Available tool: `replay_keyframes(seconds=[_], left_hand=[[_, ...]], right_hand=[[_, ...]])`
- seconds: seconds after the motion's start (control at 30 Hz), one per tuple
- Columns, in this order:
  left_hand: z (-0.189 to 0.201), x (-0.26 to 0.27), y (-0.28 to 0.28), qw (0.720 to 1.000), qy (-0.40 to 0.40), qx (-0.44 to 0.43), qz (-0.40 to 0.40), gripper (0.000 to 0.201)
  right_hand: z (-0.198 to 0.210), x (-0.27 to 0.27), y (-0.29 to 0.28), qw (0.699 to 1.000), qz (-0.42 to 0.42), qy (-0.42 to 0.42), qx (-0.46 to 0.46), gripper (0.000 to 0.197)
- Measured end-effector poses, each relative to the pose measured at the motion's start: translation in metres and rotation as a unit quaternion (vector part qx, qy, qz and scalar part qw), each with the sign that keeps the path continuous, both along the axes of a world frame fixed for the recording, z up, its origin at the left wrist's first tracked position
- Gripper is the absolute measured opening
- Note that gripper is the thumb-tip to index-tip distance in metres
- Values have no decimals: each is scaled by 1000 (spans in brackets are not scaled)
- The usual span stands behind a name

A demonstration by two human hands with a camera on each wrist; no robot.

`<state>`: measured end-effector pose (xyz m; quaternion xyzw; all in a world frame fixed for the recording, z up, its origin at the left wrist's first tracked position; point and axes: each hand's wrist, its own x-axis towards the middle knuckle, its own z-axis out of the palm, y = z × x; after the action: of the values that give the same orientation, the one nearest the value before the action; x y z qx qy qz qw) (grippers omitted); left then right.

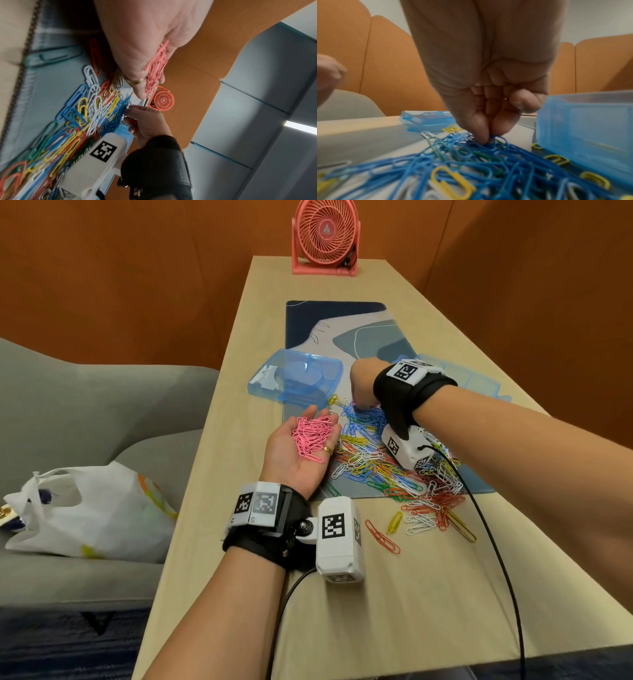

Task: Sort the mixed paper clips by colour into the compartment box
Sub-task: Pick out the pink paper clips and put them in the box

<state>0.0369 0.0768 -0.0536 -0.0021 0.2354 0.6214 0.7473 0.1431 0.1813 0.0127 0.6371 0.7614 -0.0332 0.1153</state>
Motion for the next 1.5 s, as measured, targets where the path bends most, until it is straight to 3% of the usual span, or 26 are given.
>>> replay_keyframes(seconds=[0.03,0.13,0.5,0.6,0.87,1.1,1.2,1.37,1.5], left_hand=[[0,0,0,1000,-2,1,1,38],[1,0,0,1000,-4,5,0,38],[2,2,-2,1000,12,-7,-2,38],[2,0,-2,1000,10,-9,2,38],[1,-1,-1,1000,15,-1,2,36],[1,0,-1,1000,19,-4,4,35],[1,1,0,1000,13,-5,2,37],[0,3,-2,1000,8,7,-2,35],[1,2,-2,1000,-3,-5,-1,32]], right_hand=[[0,1,-2,1000,9,-2,-6,20],[4,6,-3,999,12,14,-31,31],[17,29,-10,981,0,172,-93,10],[16,34,-15,973,-3,202,-113,16],[17,38,-21,970,2,204,-134,16],[19,35,-24,975,11,212,-68,14],[25,30,-28,962,43,264,-62,15],[33,13,-45,932,124,315,-131,10],[34,13,-41,954,113,260,-93,13]])
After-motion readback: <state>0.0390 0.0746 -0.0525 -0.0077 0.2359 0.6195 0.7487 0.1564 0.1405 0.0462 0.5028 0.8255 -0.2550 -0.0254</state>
